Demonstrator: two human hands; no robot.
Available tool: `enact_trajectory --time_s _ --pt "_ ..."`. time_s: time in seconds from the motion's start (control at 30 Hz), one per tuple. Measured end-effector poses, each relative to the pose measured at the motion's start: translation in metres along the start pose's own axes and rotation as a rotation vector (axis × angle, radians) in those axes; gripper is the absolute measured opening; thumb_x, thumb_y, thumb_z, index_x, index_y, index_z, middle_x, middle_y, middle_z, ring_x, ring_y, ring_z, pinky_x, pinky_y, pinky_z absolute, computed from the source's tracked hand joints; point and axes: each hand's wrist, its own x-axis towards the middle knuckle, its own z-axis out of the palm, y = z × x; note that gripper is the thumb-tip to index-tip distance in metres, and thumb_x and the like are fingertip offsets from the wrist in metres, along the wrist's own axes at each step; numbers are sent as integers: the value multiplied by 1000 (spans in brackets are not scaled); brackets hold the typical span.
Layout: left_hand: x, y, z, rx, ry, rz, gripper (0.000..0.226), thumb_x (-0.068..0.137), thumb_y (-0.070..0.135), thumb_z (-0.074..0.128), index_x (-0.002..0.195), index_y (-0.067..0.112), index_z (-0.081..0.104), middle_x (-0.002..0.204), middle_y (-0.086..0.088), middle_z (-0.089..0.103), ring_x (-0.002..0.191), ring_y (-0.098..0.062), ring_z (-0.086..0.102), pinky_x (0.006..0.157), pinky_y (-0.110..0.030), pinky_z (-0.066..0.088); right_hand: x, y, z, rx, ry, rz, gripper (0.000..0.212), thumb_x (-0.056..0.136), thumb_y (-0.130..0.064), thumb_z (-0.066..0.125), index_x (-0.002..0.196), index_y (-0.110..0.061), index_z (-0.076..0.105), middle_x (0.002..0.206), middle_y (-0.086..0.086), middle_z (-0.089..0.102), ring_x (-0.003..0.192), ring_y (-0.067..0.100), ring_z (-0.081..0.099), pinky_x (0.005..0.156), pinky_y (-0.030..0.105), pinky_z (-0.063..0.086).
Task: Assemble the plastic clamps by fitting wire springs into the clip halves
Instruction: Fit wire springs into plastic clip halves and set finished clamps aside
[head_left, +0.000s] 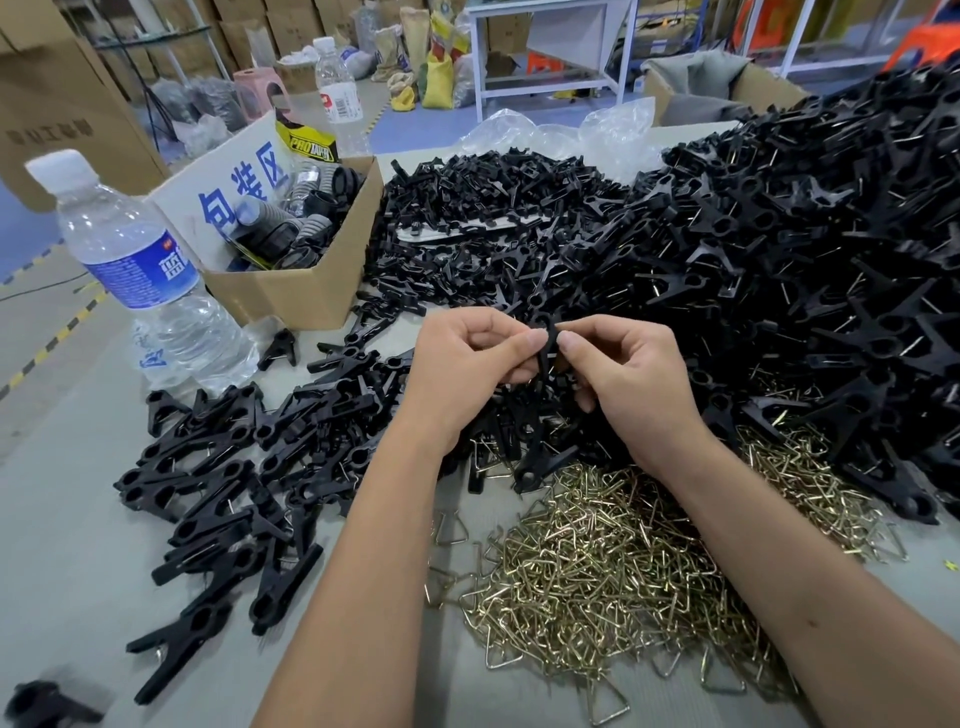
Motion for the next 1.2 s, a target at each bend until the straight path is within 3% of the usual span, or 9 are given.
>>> enact_trajectory --time_s 0.2,0.3,0.43,0.53,0.6,0.7,0.93,1.07,1.2 --pt "-2 5 -11 -133 -112 16 43 75 11 88 115 16 75 109 -10 78 82 -22 76 73 -28 62 -1 -6 -1 108 -155 26 20 100 -17 64 90 -17 81 62 3 55 53 13 44 46 24 35" --pt "-1 7 -17 -131 -140 96 28 76 10 87 102 7 80 99 -15 79 85 -26 77 72 -27 62 1 -14 -2 55 -184 38 14 102 -17 65 99 -15 79 63 0 58 51 17 48 46 27 40" --pt "4 2 -34 -102 84 132 25 70 7 92 89 12 76 89 -9 79 79 -17 75 73 -29 61 -2 -27 3 -378 -49 -194 7 96 -25 74 98 -19 72 79 -7 70 70 9 67 62 24 54" --pt "10 -4 -47 -81 228 133 28 65 8 95 79 22 76 85 -13 73 81 -23 64 80 -31 60 -12 -46 19 -517 -539 -279 6 89 -22 81 85 -22 76 71 -15 67 67 2 65 60 13 49" --pt "13 -6 -49 -64 247 124 29 65 6 95 76 25 76 78 -12 62 75 -22 50 73 -23 54 -22 -51 37 -624 -872 -314 6 86 -28 83 87 -25 78 74 -16 68 69 2 65 64 12 47" --pt "13 -9 -48 -38 213 125 29 66 6 95 81 21 76 64 10 56 63 -6 44 69 -18 49 -35 -49 59 -841 -1012 -387 10 87 -34 79 93 -29 74 83 -15 65 79 6 63 70 26 45" --pt "12 -13 -49 -11 194 102 33 68 -2 93 83 18 71 68 17 64 68 -1 58 74 -18 53 -47 -49 68 -1131 -986 -554 9 102 -15 55 106 -17 63 107 0 62 96 24 64 80 38 53" --pt "10 -14 -47 -4 207 95 33 67 -5 92 83 14 70 77 -6 68 75 -15 63 74 -23 56 -30 -55 42 -674 -750 -317 15 104 -18 58 90 -20 55 85 -10 58 74 5 59 68 22 46" --pt "8 -13 -46 15 179 66 32 68 -6 91 87 9 71 93 -18 77 90 -34 75 83 -42 63 -16 -42 10 -62 -333 -112 7 99 -3 65 103 -8 67 77 8 70 59 18 69 51 24 57"
